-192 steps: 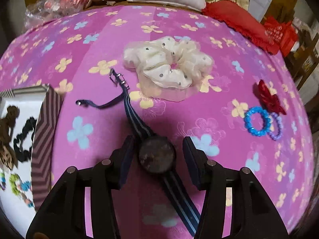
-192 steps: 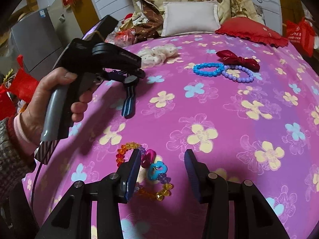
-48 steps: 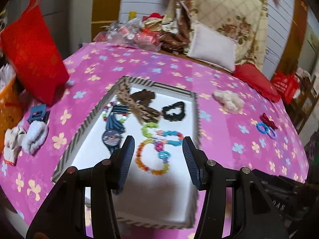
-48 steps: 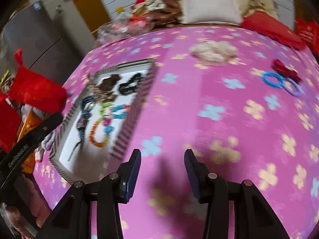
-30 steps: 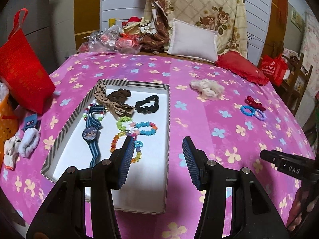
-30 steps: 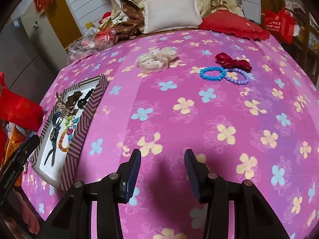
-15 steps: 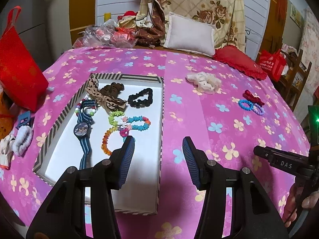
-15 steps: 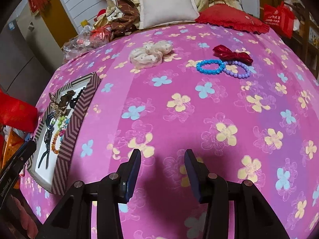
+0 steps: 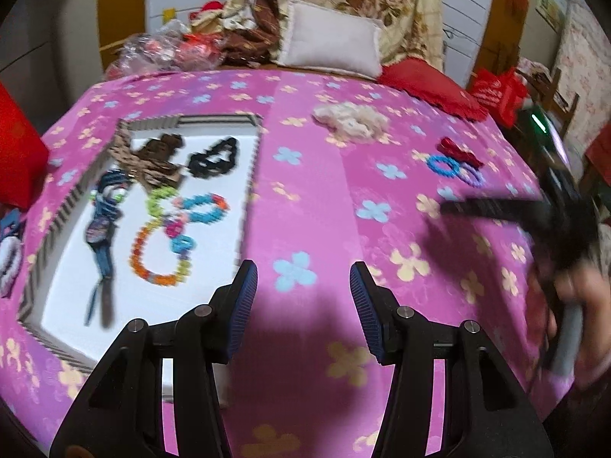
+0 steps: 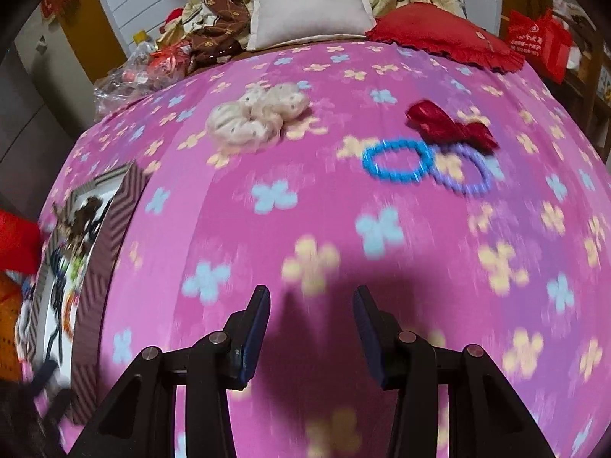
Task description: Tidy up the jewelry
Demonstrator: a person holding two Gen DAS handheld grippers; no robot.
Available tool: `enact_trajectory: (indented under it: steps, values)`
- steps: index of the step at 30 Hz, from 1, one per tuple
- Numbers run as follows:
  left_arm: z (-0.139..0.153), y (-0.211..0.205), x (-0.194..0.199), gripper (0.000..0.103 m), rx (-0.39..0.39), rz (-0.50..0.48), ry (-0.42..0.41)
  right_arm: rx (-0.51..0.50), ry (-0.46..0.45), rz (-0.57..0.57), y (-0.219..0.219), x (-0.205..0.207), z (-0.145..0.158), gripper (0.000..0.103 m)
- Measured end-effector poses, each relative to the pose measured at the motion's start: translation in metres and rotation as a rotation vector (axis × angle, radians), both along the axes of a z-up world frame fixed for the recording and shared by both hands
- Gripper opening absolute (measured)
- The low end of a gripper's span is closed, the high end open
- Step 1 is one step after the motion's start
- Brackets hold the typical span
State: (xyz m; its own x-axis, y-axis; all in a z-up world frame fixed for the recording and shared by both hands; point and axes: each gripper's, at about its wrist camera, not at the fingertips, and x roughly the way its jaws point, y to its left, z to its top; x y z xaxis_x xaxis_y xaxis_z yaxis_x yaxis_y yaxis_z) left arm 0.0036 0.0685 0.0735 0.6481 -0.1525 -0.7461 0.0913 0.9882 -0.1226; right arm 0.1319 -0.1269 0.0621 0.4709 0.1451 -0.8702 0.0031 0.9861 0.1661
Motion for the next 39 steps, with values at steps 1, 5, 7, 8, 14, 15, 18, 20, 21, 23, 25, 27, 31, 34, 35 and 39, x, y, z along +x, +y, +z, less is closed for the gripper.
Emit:
enact_trajectory:
  steps: [1, 5, 7, 8, 14, 15, 18, 20, 21, 23, 25, 27, 31, 34, 35, 39]
  values:
    - [-0.003, -0.004, 0.001, 0.05, 0.0, -0.015, 0.005, 0.001, 0.001, 0.0, 0.002, 0.009, 0.001, 0.043]
    - [-0.012, -0.014, 0.004, 0.05, -0.001, -0.055, 0.02, -0.009, 0.009, -0.001, 0.014, 0.062, 0.003, 0.043]
    - [-0.015, -0.015, 0.006, 0.05, -0.007, -0.073, 0.034, -0.024, 0.003, 0.003, 0.024, 0.088, 0.005, 0.043]
    - [-0.017, -0.016, 0.007, 0.05, -0.01, -0.079, 0.04, -0.033, 0.0, 0.002, 0.029, 0.1, 0.006, 0.043]
    - [-0.026, -0.014, 0.015, 0.05, -0.04, -0.099, 0.087, -0.054, 0.005, -0.027, 0.048, 0.164, -0.003, 0.043]
    - [-0.027, -0.013, 0.016, 0.05, -0.046, -0.101, 0.098, -0.055, 0.009, -0.034, 0.049, 0.173, -0.006, 0.043]
    - [-0.031, -0.01, 0.02, 0.05, -0.067, -0.102, 0.122, -0.072, 0.019, -0.043, 0.056, 0.19, -0.016, 0.043]
    - [-0.032, -0.008, 0.021, 0.05, -0.077, -0.097, 0.133, -0.093, 0.023, -0.028, 0.061, 0.196, -0.022, 0.028]
    - [-0.033, -0.007, 0.022, 0.05, -0.076, -0.091, 0.134, -0.096, 0.026, -0.018, 0.064, 0.196, -0.024, 0.025]
    - [-0.034, -0.006, 0.023, 0.05, -0.071, -0.082, 0.14, -0.107, 0.019, -0.004, 0.066, 0.191, -0.023, 0.017]
    - [-0.035, -0.004, 0.024, 0.05, -0.072, -0.073, 0.149, -0.113, 0.029, 0.03, 0.069, 0.18, -0.022, 0.015]
    - [-0.034, -0.002, 0.025, 0.05, -0.073, -0.063, 0.147, -0.096, 0.05, 0.077, 0.07, 0.161, -0.021, 0.013]
    - [-0.029, 0.002, 0.025, 0.05, -0.068, -0.045, 0.129, -0.11, 0.082, 0.175, 0.07, 0.11, -0.023, 0.013]
    - [-0.027, 0.001, 0.023, 0.05, -0.053, -0.038, 0.119, -0.091, 0.093, 0.23, 0.063, 0.06, -0.022, 0.013]
    - [-0.028, 0.001, 0.023, 0.05, -0.049, -0.038, 0.117, -0.075, 0.1, 0.246, 0.06, 0.044, -0.021, 0.013]
    - [-0.025, -0.005, 0.016, 0.05, -0.037, -0.051, 0.107, -0.005, 0.095, 0.251, 0.036, 0.004, -0.013, 0.019]
